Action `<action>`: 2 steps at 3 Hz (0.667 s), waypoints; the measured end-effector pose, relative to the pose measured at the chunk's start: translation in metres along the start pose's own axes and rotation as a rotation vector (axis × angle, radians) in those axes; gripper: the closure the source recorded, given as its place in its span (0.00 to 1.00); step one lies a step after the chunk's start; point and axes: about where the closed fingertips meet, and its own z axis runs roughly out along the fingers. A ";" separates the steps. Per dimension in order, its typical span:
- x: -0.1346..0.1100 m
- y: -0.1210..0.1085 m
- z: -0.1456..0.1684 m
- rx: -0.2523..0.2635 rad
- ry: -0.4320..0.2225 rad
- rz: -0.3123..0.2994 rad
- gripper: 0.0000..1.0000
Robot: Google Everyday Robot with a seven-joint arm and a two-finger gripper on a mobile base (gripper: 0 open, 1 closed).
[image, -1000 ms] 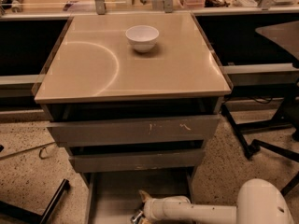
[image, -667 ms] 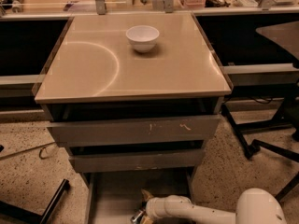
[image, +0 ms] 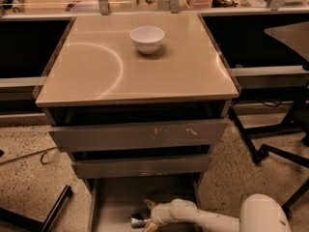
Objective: Pick redbull can from bottom drawer and place on counter
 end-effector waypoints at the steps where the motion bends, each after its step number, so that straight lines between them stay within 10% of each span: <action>1: 0.000 0.000 0.000 0.000 0.000 0.000 0.41; 2: 0.000 0.000 0.000 0.000 0.000 0.000 0.64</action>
Offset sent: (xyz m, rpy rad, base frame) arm 0.0000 0.0000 0.0000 0.0000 0.0000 0.0000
